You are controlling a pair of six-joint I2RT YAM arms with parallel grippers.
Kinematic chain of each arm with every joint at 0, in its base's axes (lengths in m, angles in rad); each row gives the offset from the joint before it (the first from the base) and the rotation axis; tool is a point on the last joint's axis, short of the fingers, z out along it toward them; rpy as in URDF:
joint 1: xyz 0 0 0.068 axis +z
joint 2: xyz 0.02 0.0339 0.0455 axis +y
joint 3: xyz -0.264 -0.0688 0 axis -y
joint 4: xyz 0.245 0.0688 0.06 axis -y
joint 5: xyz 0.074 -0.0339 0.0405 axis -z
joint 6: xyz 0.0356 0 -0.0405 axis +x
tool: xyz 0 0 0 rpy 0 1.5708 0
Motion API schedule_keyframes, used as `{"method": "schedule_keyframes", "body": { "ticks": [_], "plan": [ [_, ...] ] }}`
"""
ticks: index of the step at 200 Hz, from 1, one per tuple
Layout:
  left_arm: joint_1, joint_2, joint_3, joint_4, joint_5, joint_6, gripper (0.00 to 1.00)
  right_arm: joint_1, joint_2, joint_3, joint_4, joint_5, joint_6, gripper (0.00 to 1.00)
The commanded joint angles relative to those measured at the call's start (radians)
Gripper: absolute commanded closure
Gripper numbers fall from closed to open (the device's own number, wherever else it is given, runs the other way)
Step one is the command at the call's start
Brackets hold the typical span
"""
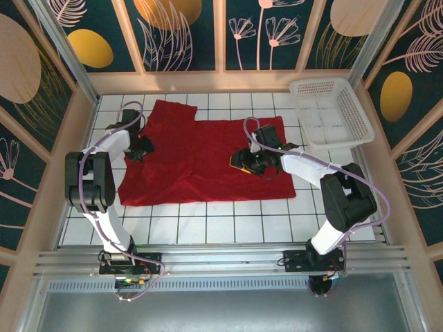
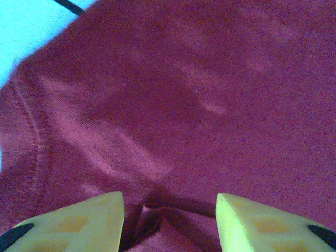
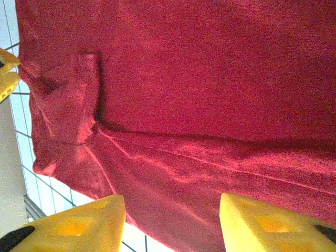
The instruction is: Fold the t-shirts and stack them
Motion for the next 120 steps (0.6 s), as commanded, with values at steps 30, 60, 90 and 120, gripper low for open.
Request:
{"method": "schedule_keyframes", "body": {
  "ticks": [30, 60, 90, 120],
  "plan": [
    [0.002, 0.025, -0.068, 0.073, 0.108, -0.003, 0.54, 0.005, 0.018, 0.031, 0.012, -0.027, -0.008, 0.49],
    [0.002, 0.033, -0.076, 0.081, 0.130, 0.000, 0.58, 0.004, 0.029, 0.042, 0.010, -0.027, -0.009, 0.49],
    [0.002, 0.015, -0.076, 0.098, 0.150, -0.010, 0.66, 0.006, 0.035, 0.042, 0.014, -0.027, -0.005, 0.49],
    [0.002, -0.001, -0.070, 0.117, 0.190, -0.025, 0.71, 0.006, 0.035, 0.039, 0.015, -0.024, -0.005, 0.49]
  ]
}}
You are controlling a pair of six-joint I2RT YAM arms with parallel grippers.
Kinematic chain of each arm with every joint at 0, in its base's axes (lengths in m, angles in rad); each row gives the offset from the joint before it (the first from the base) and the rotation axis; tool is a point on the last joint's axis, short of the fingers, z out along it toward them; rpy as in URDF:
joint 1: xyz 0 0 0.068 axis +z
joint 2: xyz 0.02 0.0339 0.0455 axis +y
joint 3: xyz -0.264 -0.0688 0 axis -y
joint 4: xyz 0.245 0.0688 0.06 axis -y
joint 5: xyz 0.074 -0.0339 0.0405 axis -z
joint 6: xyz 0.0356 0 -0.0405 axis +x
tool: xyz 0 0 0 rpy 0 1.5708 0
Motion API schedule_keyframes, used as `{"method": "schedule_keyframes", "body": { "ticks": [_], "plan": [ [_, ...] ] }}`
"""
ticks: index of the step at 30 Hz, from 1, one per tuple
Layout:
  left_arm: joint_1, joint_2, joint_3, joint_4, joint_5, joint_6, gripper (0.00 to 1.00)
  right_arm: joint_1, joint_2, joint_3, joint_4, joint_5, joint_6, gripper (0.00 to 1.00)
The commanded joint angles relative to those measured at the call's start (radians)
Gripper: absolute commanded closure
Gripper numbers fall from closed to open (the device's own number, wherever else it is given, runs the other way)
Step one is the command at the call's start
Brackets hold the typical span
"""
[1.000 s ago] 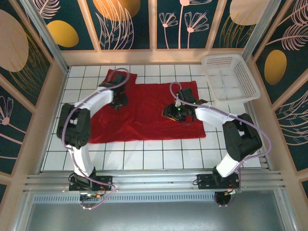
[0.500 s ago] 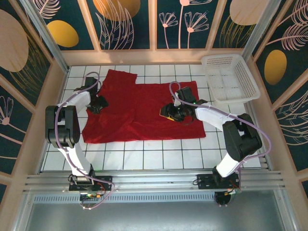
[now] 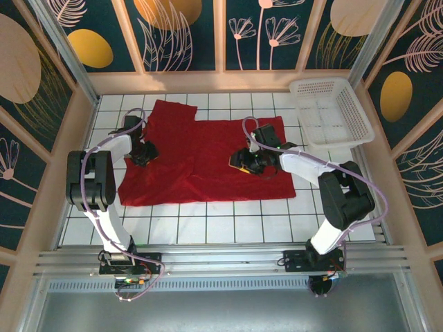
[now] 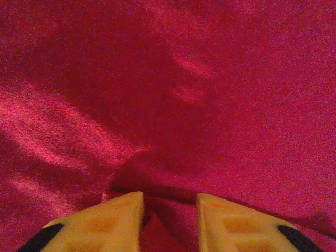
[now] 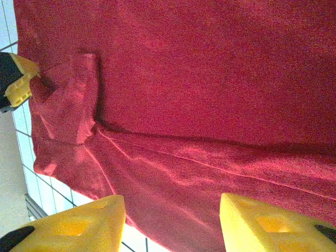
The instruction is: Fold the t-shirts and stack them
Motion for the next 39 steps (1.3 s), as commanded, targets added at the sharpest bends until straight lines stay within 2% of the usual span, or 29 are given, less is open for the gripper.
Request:
{"method": "schedule_keyframes", "body": {
  "ticks": [1, 10, 17, 20, 22, 29, 39],
  "plan": [
    [0.002, -0.018, 0.001, 0.032, 0.053, -0.017, 0.71, 0.005, 0.011, 0.025, 0.014, -0.017, -0.004, 0.49],
    [0.002, -0.068, 0.004, 0.066, 0.048, 0.004, 0.73, 0.006, 0.007, 0.016, 0.015, -0.013, -0.001, 0.49],
    [0.002, -0.149, -0.042, 0.133, 0.034, 0.019, 0.81, 0.006, 0.003, 0.011, 0.014, -0.009, 0.000, 0.49],
    [0.002, -0.133, -0.024, 0.068, -0.044, 0.031, 0.81, 0.006, 0.004, 0.011, 0.013, -0.010, 0.000, 0.49],
    [0.001, -0.114, -0.012, 0.033, -0.099, 0.043, 0.78, 0.006, 0.003, 0.010, 0.014, -0.010, -0.001, 0.50],
    [0.002, -0.023, 0.012, -0.060, -0.172, 0.026, 0.73, 0.006, -0.002, 0.009, 0.006, -0.008, -0.003, 0.50],
    [0.002, 0.003, -0.019, -0.035, -0.130, -0.006, 0.70, 0.006, -0.003, 0.003, 0.005, -0.007, -0.003, 0.50]
  ]
}}
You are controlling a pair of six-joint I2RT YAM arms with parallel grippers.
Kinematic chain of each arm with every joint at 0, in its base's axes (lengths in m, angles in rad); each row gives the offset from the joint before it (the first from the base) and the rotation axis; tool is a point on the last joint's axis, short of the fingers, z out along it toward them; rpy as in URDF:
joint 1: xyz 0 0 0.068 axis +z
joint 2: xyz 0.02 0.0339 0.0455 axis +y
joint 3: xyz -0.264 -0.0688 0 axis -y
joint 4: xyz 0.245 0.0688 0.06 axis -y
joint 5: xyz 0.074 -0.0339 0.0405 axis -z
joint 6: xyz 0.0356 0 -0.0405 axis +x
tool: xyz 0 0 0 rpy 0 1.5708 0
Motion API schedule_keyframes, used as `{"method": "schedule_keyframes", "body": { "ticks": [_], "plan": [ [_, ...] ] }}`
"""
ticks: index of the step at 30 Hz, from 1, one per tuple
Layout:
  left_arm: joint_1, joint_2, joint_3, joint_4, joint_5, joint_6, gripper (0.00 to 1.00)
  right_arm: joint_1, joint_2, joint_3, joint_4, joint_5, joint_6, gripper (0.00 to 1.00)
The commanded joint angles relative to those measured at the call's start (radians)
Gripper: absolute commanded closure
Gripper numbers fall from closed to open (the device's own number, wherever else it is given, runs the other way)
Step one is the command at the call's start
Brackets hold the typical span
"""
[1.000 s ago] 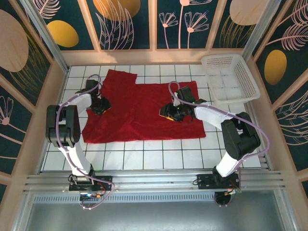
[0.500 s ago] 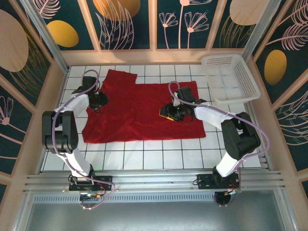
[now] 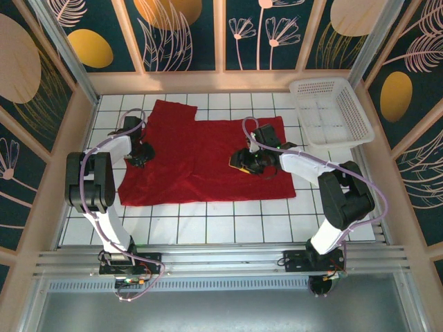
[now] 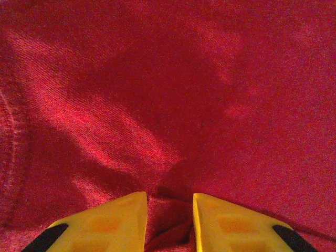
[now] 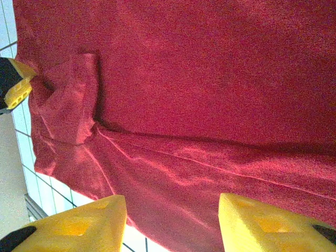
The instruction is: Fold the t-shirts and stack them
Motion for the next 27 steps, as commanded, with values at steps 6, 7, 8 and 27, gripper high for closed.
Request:
{"method": "schedule_keyframes", "body": {
  "ticks": [6, 7, 8, 27],
  "plan": [
    [0.002, 0.005, -0.034, -0.013, 0.048, -0.038, 0.75, 0.006, 0.004, 0.008, 0.011, -0.007, 0.000, 0.50],
    [0.003, -0.001, -0.040, -0.012, 0.052, -0.041, 0.76, 0.006, 0.005, 0.007, 0.013, -0.007, 0.000, 0.50],
    [0.003, -0.005, -0.047, -0.011, 0.049, -0.042, 0.78, 0.006, 0.005, 0.007, 0.013, -0.007, 0.001, 0.50],
    [0.003, -0.081, 0.046, -0.017, 0.015, -0.001, 1.00, 0.006, 0.010, 0.006, 0.015, -0.007, 0.004, 0.50]
  ]
}}
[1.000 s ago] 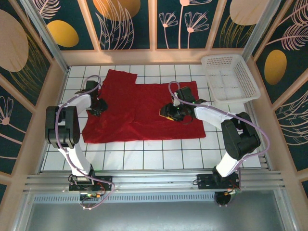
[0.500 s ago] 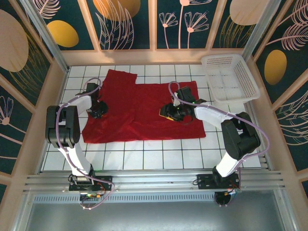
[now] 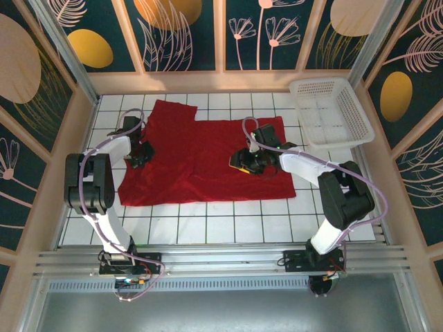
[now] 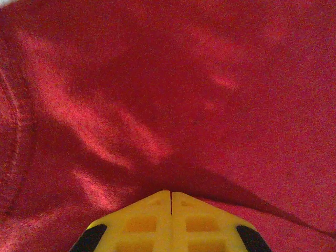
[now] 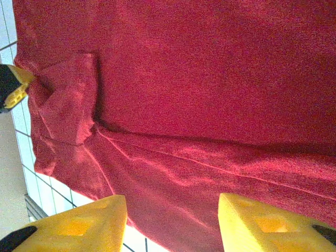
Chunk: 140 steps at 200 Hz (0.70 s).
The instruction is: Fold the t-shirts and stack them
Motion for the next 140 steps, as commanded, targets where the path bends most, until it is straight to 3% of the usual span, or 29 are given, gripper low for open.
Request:
{"method": "schedule_keyframes", "body": {
  "ticks": [1, 45, 74, 79, 88, 92, 113, 140],
  "plan": [
    [0.003, -0.054, 0.045, -0.006, 0.022, 0.033, 1.00, 0.006, 0.009, 0.004, 0.016, -0.007, 0.004, 0.50],
    [0.001, -0.033, 0.060, 0.028, 0.120, 0.065, 1.00, 0.009, 0.013, 0.009, 0.020, -0.010, 0.007, 0.50],
    [0.001, -0.025, 0.076, 0.014, 0.069, 0.088, 1.00, 0.010, 0.010, 0.006, 0.018, -0.010, 0.005, 0.50],
    [0.000, -0.027, 0.076, 0.010, 0.053, 0.088, 0.89, 0.010, 0.009, 0.005, 0.018, -0.011, 0.005, 0.50],
    [0.001, -0.035, 0.071, 0.015, 0.026, 0.090, 0.60, 0.010, 0.009, 0.003, 0.018, -0.012, 0.005, 0.50],
    [0.000, -0.038, 0.069, 0.019, 0.020, 0.090, 0.55, 0.010, 0.008, 0.002, 0.018, -0.012, 0.005, 0.50],
    [0.001, -0.069, 0.060, 0.023, -0.030, 0.089, 0.51, 0.012, 0.007, -0.001, 0.018, -0.012, 0.004, 0.50],
    [0.000, -0.085, 0.069, -0.002, -0.063, 0.063, 0.56, 0.013, 0.014, 0.002, 0.023, -0.013, 0.005, 0.50]
  ]
}}
